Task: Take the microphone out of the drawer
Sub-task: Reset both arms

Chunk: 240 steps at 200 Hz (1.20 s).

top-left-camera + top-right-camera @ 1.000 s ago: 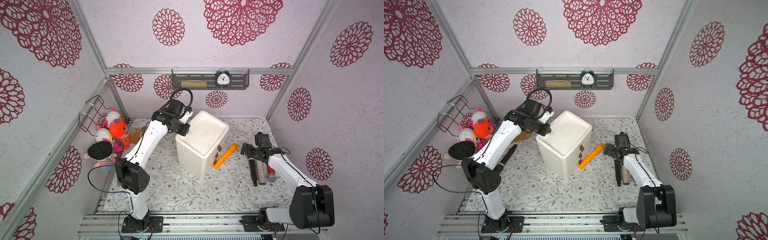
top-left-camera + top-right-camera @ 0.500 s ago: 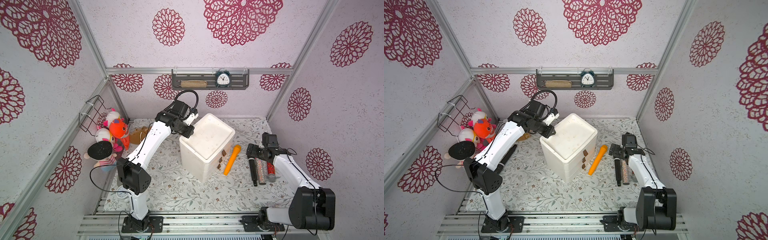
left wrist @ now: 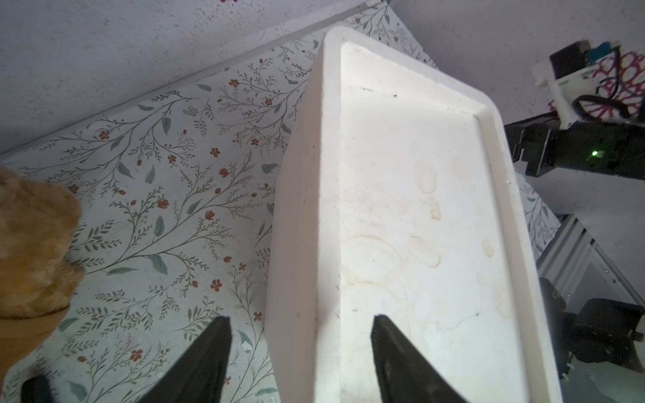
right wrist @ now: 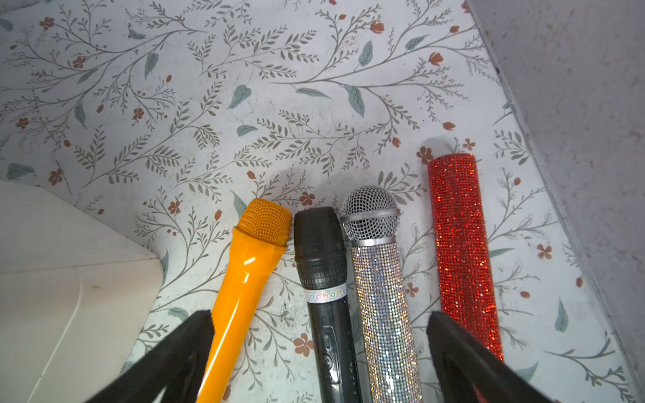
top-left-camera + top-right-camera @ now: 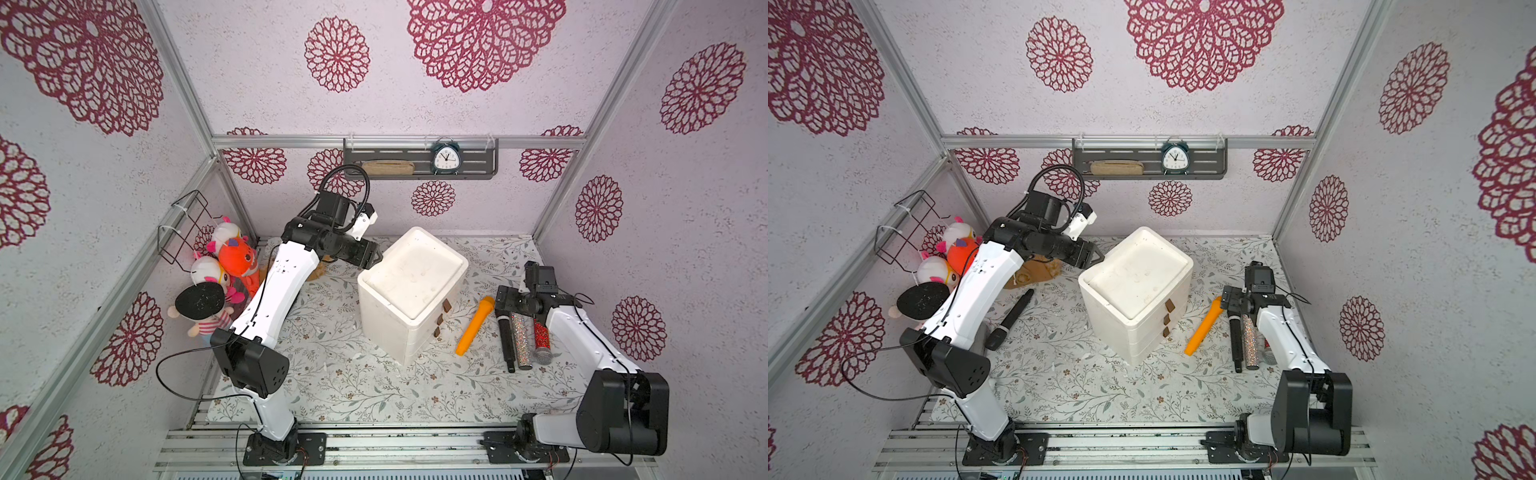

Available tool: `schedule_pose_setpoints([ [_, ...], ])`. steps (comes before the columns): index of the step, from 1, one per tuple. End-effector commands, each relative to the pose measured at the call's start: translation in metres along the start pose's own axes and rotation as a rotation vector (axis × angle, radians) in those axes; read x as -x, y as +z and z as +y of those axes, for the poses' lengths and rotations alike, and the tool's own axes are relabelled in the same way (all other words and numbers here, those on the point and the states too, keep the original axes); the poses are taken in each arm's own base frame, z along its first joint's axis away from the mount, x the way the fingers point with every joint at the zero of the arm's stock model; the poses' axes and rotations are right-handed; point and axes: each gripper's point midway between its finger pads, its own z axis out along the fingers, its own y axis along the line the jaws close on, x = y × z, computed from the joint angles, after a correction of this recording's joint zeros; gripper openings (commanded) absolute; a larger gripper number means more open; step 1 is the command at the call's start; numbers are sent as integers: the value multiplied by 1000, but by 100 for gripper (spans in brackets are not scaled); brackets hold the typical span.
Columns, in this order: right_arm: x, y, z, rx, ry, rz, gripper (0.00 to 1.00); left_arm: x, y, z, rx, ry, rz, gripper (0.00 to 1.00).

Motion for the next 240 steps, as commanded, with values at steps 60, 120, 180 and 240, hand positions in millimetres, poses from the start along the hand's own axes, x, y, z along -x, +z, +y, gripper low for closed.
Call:
schedule_pose_setpoints([
  [60,29,-3,-14,-67,-74,-147,99,4,-22,53,114,-123,-117,97],
  [120,23,0,-8,-18,-144,-286,99,-19,-22,134,439,-227,-237,97],
  [180,14,8,-4,20,-146,-401,99,-71,-10,179,648,-256,-296,97],
  [240,2,9,0,63,-139,-513,99,-125,-5,225,809,-340,-195,97],
])
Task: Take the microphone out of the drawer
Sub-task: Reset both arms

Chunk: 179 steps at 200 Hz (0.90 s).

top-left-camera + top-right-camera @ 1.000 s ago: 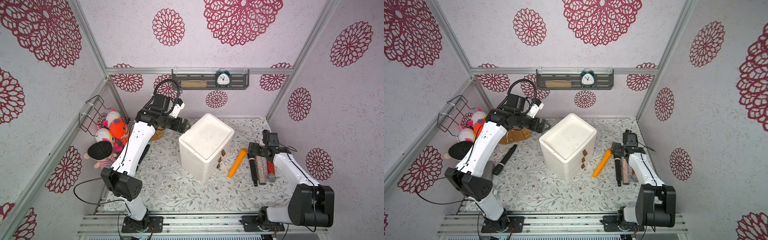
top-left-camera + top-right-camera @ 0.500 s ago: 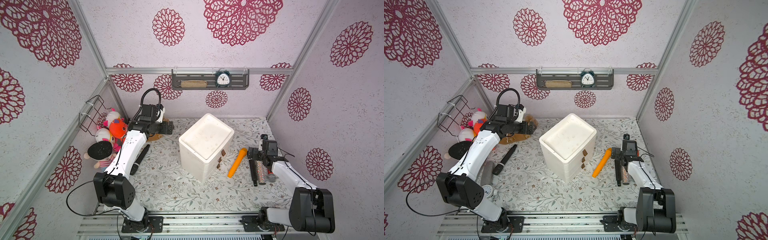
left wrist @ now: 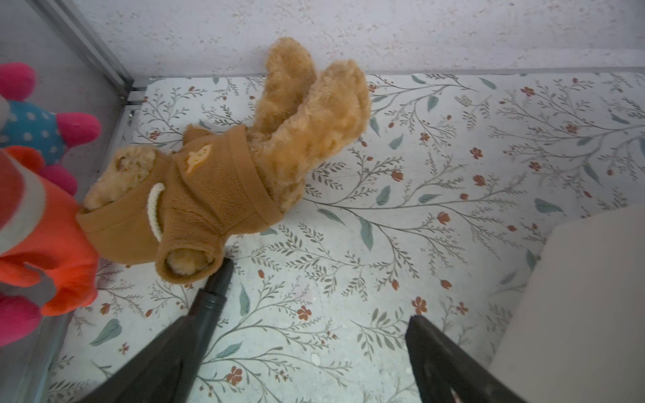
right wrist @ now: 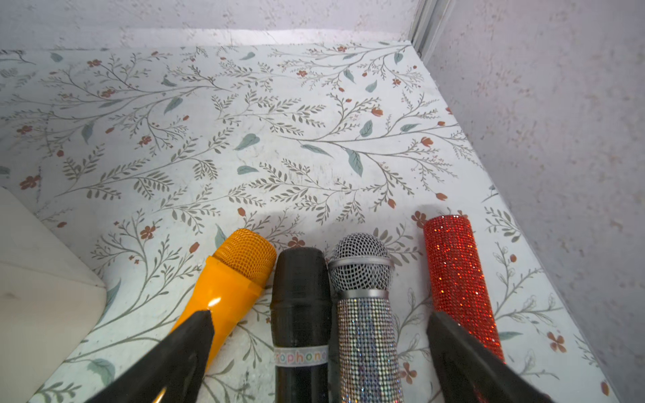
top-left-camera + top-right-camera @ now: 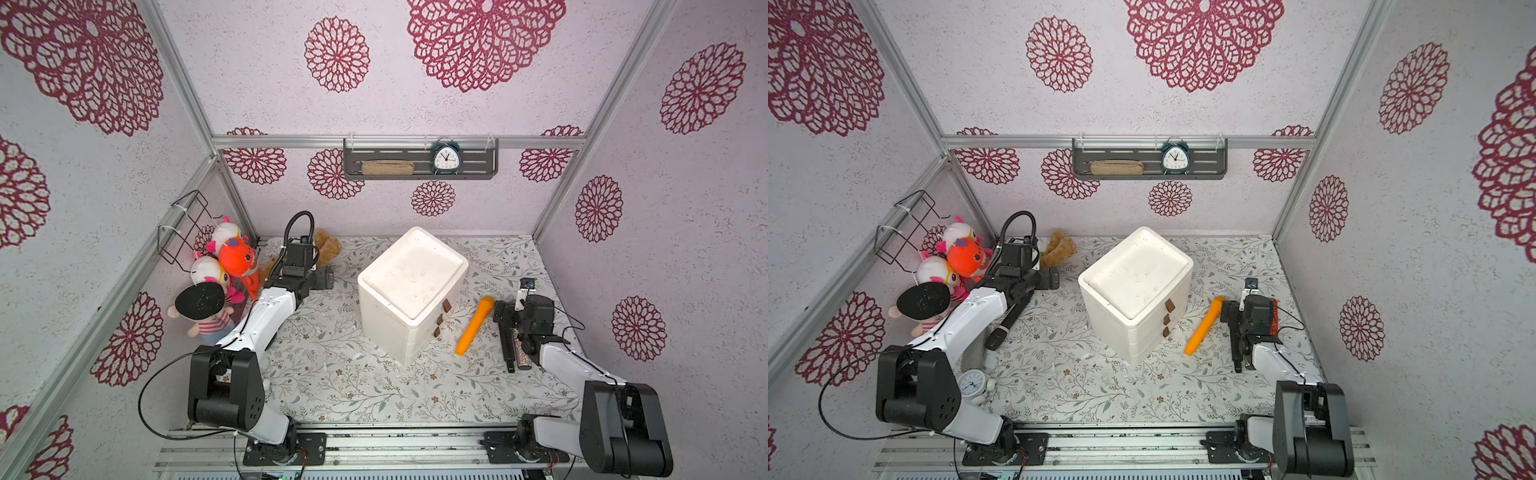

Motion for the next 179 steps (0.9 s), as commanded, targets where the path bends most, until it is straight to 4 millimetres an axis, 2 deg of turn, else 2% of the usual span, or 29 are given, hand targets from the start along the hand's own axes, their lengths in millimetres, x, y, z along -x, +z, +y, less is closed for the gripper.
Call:
schedule_pose_setpoints([
  [1,23,-8,2,21,2,-155,99,5,8,30,110,-54,-48,97],
  [28,21,-15,2,25,-7,-251,99,-7,21,44,157,-71,-93,97],
  [48,22,-14,4,36,-4,-282,99,-19,29,61,259,-51,-117,97],
  [84,17,-3,7,46,-1,-281,99,-42,33,88,346,-65,-131,97],
  [112,21,1,6,37,14,-294,99,-48,29,102,361,-98,-254,97],
  [129,22,4,7,45,28,-302,99,-54,35,112,366,-134,-265,97],
  [149,13,0,10,66,25,-374,99,-58,37,111,346,-143,-261,98],
  [179,7,0,6,44,39,-382,99,-60,23,111,340,-153,-346,98],
])
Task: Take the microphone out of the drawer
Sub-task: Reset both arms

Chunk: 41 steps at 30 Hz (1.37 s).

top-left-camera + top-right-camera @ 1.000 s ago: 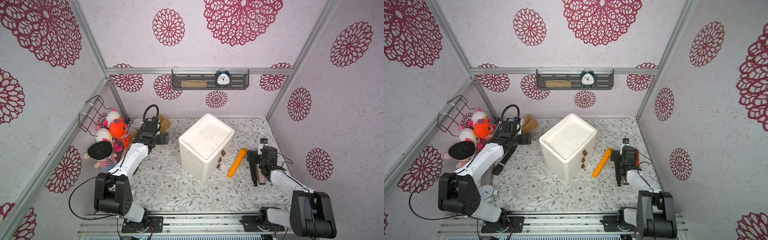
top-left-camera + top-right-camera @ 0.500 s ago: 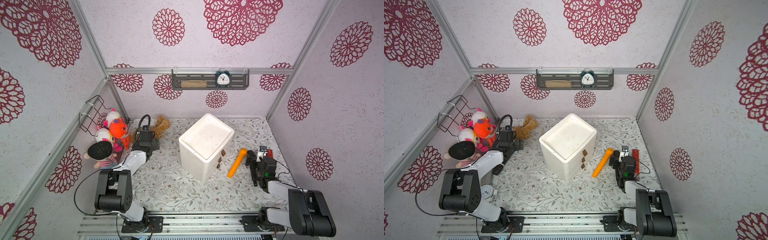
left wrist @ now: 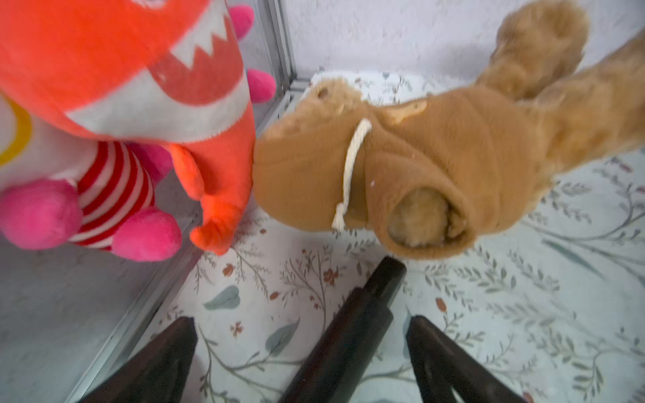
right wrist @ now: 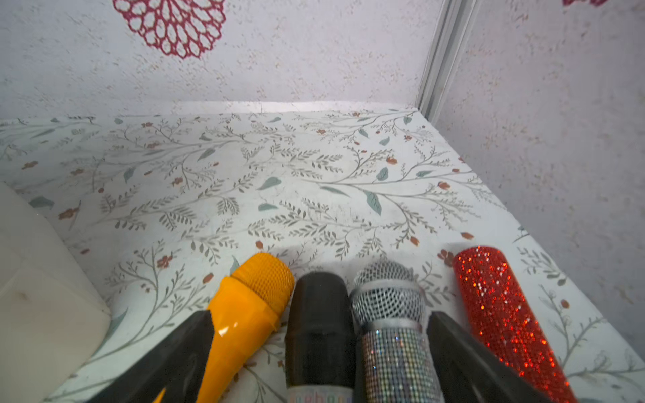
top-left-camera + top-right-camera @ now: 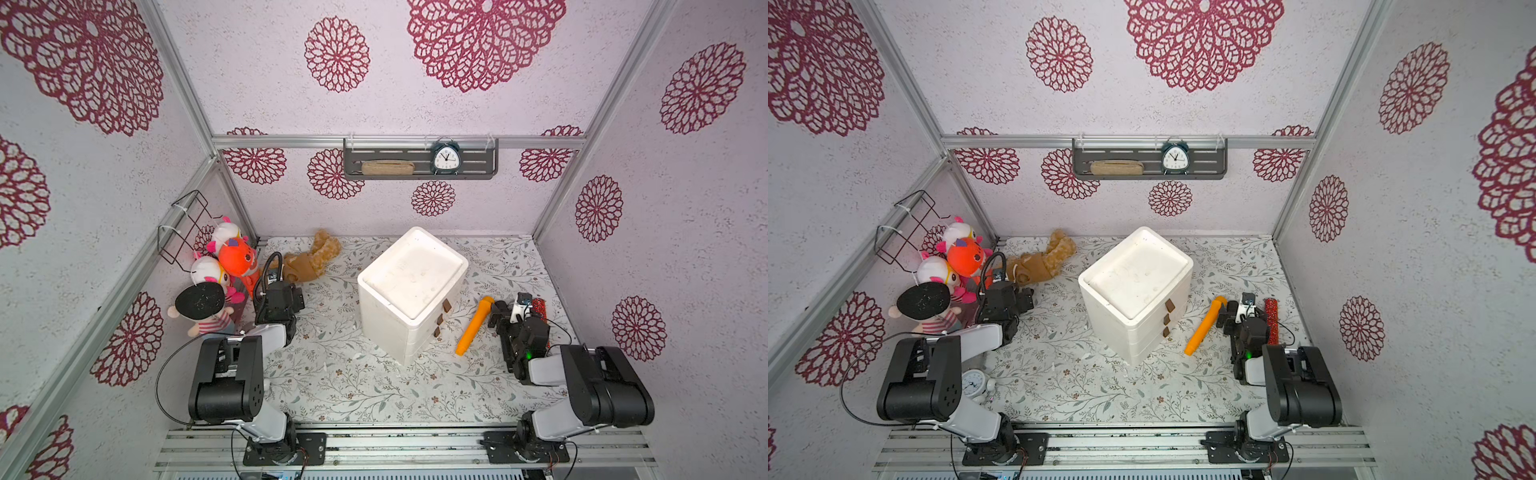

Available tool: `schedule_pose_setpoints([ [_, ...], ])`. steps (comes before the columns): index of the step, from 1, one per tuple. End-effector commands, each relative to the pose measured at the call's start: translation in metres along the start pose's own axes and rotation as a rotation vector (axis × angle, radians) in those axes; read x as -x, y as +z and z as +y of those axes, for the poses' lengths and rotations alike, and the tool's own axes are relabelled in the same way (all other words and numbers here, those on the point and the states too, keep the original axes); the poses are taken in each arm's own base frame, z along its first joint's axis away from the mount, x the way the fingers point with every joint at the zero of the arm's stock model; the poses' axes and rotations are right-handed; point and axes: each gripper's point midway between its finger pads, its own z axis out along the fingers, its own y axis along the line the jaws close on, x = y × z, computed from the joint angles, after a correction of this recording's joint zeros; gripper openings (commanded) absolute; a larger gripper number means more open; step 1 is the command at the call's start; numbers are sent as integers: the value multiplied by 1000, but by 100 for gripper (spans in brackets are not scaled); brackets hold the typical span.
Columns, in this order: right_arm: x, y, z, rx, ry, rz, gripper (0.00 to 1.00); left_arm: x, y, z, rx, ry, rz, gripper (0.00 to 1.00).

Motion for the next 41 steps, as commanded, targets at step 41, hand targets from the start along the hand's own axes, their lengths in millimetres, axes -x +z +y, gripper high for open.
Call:
schedule_pose_setpoints([
  [41,31,9,2,-32,-5,-86,99,9,-26,14,-1,-131,-249,97],
])
